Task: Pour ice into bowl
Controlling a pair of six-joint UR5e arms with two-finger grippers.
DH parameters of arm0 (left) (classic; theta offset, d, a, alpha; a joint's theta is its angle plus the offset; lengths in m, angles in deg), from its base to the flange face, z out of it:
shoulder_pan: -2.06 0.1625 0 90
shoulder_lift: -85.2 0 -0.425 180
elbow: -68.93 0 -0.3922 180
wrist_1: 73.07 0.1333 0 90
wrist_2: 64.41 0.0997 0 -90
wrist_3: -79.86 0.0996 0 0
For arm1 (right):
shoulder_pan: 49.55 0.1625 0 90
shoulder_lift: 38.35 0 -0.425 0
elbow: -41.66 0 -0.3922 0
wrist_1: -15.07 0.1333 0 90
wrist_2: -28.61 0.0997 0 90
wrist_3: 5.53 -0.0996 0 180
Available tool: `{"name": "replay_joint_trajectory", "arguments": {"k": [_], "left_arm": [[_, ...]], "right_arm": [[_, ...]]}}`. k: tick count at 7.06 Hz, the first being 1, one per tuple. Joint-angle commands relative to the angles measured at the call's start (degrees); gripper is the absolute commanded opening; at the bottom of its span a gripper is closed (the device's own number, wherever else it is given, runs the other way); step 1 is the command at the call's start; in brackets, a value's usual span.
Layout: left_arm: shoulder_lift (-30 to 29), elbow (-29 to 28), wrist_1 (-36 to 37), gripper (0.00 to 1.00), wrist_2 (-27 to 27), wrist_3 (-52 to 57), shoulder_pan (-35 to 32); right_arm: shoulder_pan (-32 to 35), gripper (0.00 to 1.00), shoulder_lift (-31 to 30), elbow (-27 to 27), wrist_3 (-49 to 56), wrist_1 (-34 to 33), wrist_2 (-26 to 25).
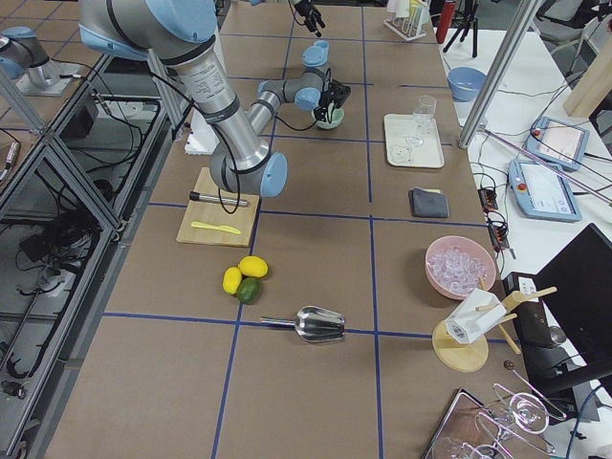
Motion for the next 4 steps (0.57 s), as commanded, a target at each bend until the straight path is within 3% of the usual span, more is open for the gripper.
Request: {"name": "replay_joint_trajectory", "arguments": {"k": [1, 4], "left_arm": [[1.2, -1.6, -2.7, 1.00, 2.7, -2.2, 4.1], [1.7, -4.4, -1.5, 1.00, 12.5, -13.6, 18.1]], "right_arm": [[0.2, 1.00, -0.1, 1.2, 0.0, 0.0, 0.0], [0.9, 1.00, -0.5, 2.1, 0.2, -0.1, 0.2]]}}
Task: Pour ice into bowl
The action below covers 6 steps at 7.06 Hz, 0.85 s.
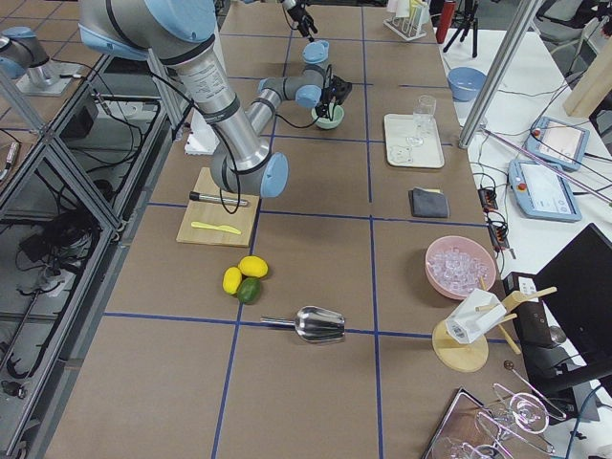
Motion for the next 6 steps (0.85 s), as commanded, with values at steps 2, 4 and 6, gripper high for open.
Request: {"name": "replay_joint_trajectory", "arguments": {"k": [2, 4, 6], "left_arm": [[-1.1, -4.8, 1.5, 1.00, 11.4, -6.2, 7.9], [-7.2, -10.5, 1.2, 0.99, 19.4, -6.2, 7.9], [-8.7, -11.5, 0.7, 0.99, 21.5, -6.1, 7.9]], "right_arm": [[0.3, 1.00, -3.4, 4.2, 0.3, -0.8, 0.3], [0.5, 1.00, -7.3, 9.0, 0.4, -0.9, 2.1], [0.5, 1.00, -7.2, 9.2, 0.4, -0.9, 2.1]]}}
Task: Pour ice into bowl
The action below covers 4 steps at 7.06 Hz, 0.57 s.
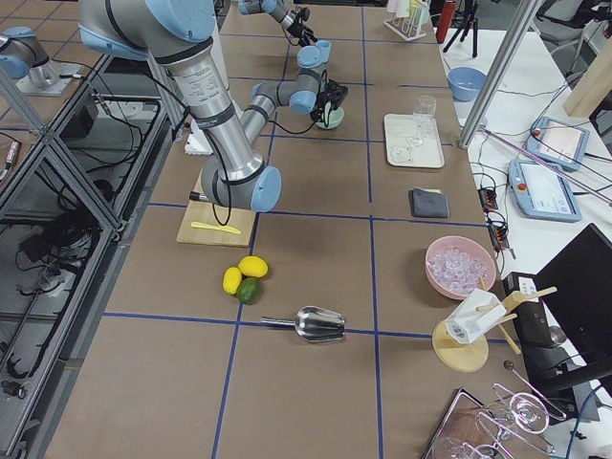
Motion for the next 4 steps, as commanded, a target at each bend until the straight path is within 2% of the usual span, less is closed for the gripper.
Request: {"name": "replay_joint_trajectory", "arguments": {"k": [1, 4], "left_arm": [[-1.6, -1.8, -0.3, 0.99, 3.4, 0.1, 0.1], [-6.0, -4.7, -0.2, 0.99, 9.4, 0.3, 0.2]], "right_arm": [[0.0, 1.00, -0.3, 0.8, 0.0, -0.1, 0.1], [0.1, 1.00, -0.4, 3.6, 0.0, -3.6, 0.2]]}}
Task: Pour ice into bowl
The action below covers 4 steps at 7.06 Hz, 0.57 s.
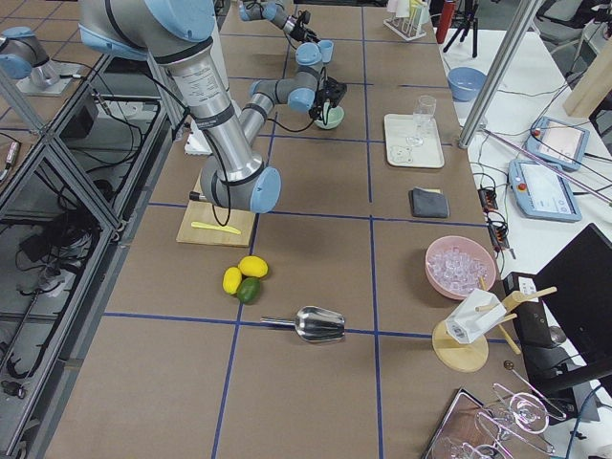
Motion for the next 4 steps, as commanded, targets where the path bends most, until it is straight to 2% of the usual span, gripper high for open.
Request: {"name": "replay_joint_trajectory", "arguments": {"k": [1, 4], "left_arm": [[-3.1, -2.4, 0.0, 0.99, 3.7, 0.5, 0.0], [-5.8, -5.5, 0.0, 0.99, 4.1, 3.6, 0.1]], "right_arm": [[0.0, 1.00, -0.1, 1.2, 0.1, -1.0, 0.1], [0.1, 1.00, -0.1, 1.2, 0.1, -1.0, 0.8]]}}
